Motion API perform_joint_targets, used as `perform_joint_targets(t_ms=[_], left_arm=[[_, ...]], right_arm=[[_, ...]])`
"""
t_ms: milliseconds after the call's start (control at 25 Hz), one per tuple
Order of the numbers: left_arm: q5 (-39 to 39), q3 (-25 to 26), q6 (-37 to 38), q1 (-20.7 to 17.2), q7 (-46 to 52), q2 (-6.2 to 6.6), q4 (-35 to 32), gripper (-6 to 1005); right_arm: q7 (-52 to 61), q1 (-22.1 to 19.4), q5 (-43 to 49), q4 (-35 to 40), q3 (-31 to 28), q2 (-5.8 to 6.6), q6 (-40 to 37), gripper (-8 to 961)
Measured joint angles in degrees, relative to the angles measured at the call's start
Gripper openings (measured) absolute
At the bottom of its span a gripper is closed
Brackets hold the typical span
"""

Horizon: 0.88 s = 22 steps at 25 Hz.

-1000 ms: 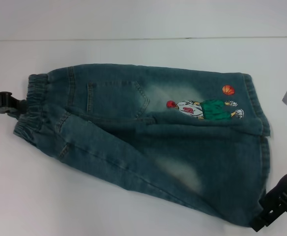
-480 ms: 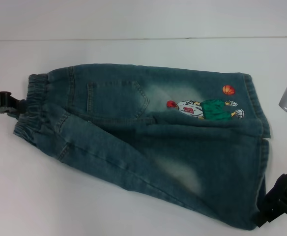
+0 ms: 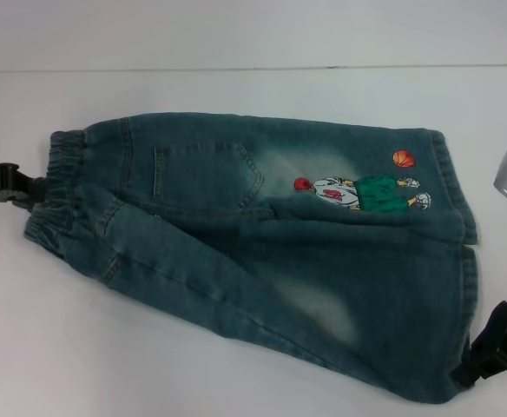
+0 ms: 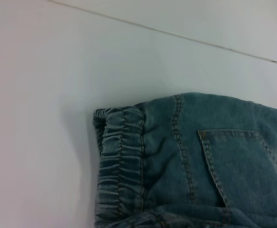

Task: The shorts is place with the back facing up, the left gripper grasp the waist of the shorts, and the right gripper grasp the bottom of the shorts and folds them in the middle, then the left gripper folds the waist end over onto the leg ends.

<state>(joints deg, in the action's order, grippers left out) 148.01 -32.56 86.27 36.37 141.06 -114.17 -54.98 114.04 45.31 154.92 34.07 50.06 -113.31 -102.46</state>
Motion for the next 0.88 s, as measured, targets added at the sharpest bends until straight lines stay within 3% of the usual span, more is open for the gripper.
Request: perform_joint_targets(t_ms=[120, 280, 480, 720, 880], left_arm=[[0.00, 0.09, 0.17, -0.38, 0.00, -0.04, -0.12, 106], [-0.83, 0.16, 0.32, -1.70, -0.13, -0.06, -0.31, 107], [-6.18, 0.16, 1.12, -4.84, -1.68, -0.06, -0.45, 109], [-12.94, 0.54, 1.41, -7.91, -4.01, 0.28, -0.53, 111], [-16.26, 4.34, -1.17, -9.81, -8.43, -0.44, -0.06, 113]], right_arm=[[-0.86, 0.07, -0.13, 0.65, -0.38, 0.27, -0.02, 3], [-3.23, -0.48, -1.24, 4.28, -3.10, 0.43, -0.42, 3], [-8.12, -0.93, -6.12, 5.84, -9.44, 1.73, 0.78, 3], [-9.69, -0.92, -12.78, 5.27, -12.16, 2.53, 9.26, 3], [-10.68, -1.02, -14.71, 5.20, -12.61, 1.73, 17.11, 3]])
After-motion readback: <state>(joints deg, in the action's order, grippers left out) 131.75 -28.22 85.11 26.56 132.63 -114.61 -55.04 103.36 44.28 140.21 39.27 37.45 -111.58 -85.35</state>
